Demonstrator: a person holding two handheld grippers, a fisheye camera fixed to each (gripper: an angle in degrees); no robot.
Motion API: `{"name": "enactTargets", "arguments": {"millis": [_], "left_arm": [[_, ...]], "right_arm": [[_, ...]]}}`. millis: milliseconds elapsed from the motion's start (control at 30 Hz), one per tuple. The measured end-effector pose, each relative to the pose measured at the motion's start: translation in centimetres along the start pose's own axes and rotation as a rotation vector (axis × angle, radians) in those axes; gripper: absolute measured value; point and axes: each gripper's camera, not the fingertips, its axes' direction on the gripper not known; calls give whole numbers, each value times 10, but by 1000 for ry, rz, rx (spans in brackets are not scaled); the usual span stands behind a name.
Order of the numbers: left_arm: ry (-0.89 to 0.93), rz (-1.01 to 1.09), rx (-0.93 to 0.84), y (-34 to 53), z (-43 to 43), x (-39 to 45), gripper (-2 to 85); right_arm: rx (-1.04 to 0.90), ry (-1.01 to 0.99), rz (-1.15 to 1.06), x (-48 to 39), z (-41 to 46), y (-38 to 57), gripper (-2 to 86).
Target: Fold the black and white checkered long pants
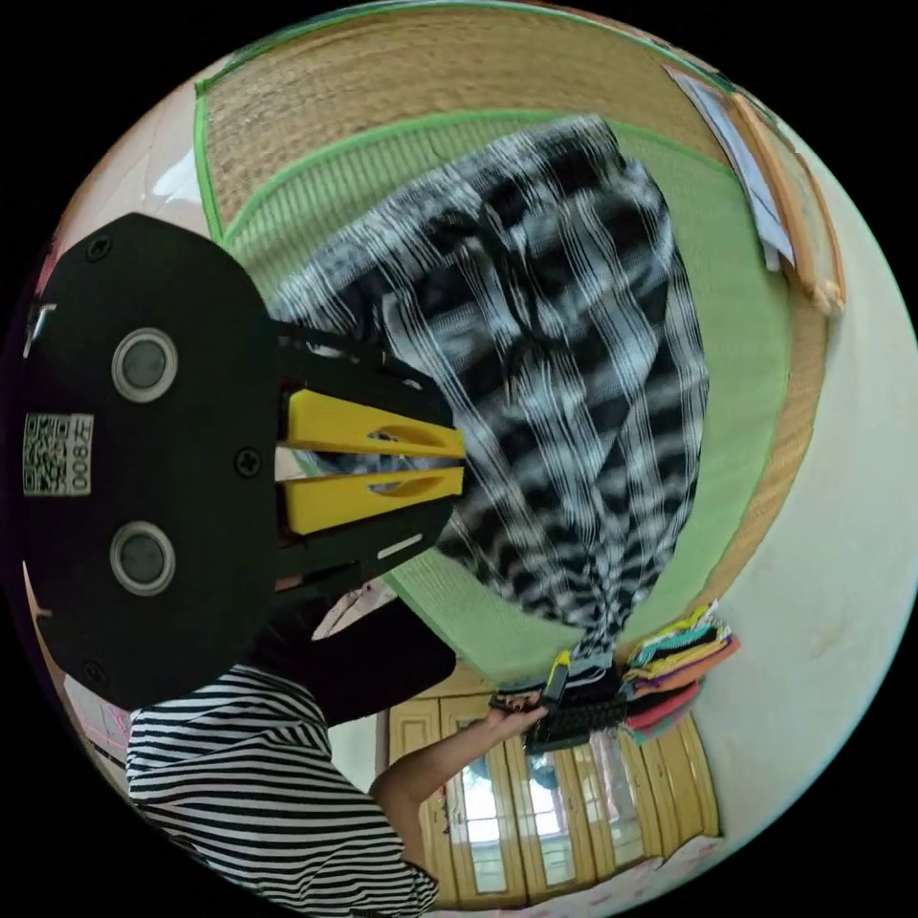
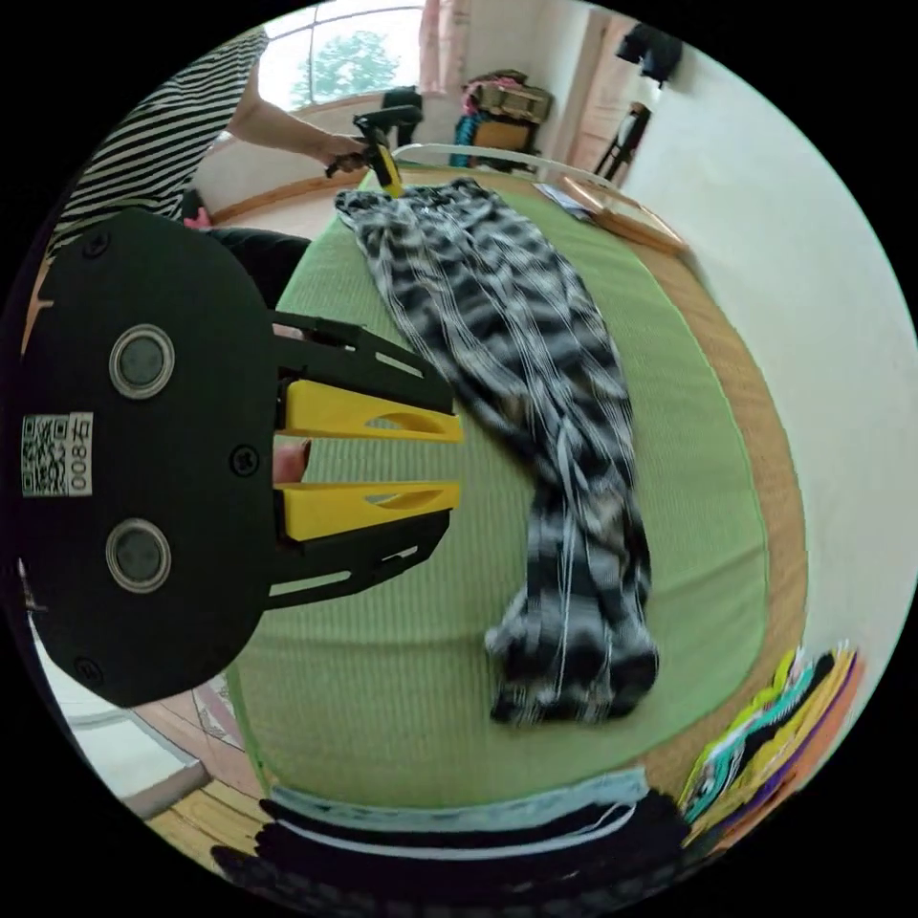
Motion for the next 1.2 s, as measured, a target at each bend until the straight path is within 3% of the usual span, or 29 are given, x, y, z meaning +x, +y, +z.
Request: {"name": "enactTargets", "arguments": {"millis": [233, 567, 733, 1200], "left_arm": [[116, 156, -86, -60, 63, 75, 38], [64, 254, -155, -131, 105, 151, 54], [-66, 296, -209, -142, 123, 187, 29], [-31, 237, -324, -124, 107, 251, 24]], "right_arm": [[116, 102, 182, 98, 3, 24, 75], [123, 62, 149, 156, 59, 36, 73], [123, 12, 97, 185, 73, 53, 72], [62, 42, 42, 258, 89, 126, 58]]}}
